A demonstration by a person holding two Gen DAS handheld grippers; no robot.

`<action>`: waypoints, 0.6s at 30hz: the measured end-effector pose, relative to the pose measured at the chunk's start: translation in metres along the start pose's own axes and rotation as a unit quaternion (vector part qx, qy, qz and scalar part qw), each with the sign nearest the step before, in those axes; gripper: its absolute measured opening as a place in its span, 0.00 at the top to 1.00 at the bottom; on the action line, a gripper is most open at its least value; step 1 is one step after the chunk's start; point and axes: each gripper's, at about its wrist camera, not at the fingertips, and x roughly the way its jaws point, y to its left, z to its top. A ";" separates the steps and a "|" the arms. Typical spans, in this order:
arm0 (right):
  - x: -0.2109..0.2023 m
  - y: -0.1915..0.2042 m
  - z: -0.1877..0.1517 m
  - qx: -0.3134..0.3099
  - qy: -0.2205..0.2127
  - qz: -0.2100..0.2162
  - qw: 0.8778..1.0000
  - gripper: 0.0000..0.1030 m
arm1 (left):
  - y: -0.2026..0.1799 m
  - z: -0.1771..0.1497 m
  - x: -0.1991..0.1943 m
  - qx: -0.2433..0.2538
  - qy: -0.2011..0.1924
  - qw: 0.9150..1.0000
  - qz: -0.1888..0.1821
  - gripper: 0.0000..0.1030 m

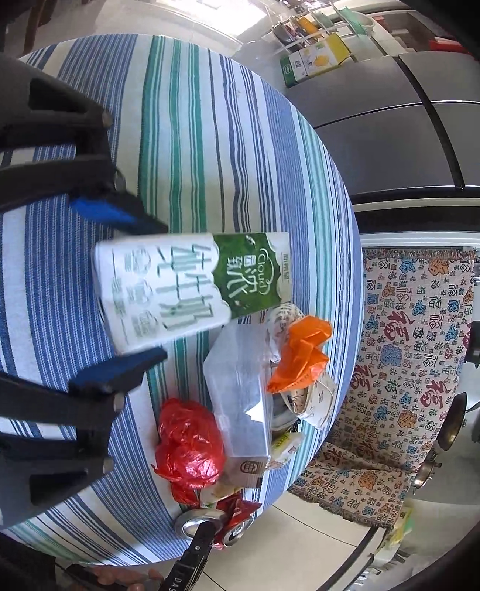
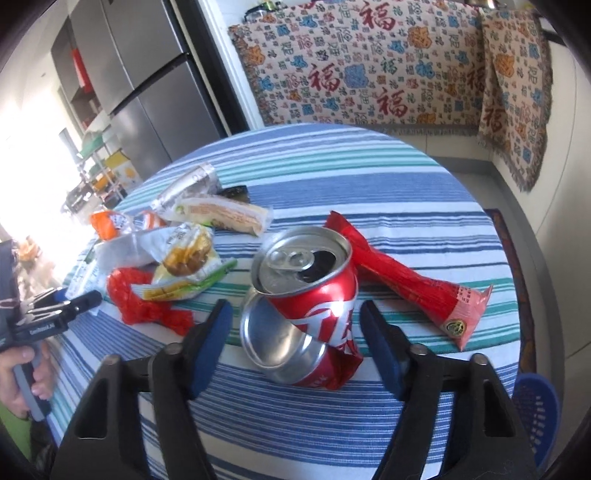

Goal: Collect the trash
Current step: 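Grasp the milk carton with the left gripper while the right gripper grasps the red can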

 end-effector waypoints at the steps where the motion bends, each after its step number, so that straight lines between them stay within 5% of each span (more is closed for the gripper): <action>1: 0.001 -0.001 0.000 0.002 0.002 -0.005 1.000 0.62 | 0.000 0.000 0.000 0.001 -0.002 1.000 -0.001 0.47; 3: -0.002 -0.002 -0.001 0.010 -0.005 -0.003 1.000 0.68 | 0.001 -0.001 -0.003 0.002 -0.009 1.000 0.001 0.51; 18: -0.046 0.034 -0.014 -0.024 -0.032 0.008 0.999 0.69 | 0.009 -0.035 -0.056 -0.009 -0.039 0.999 -0.011 0.53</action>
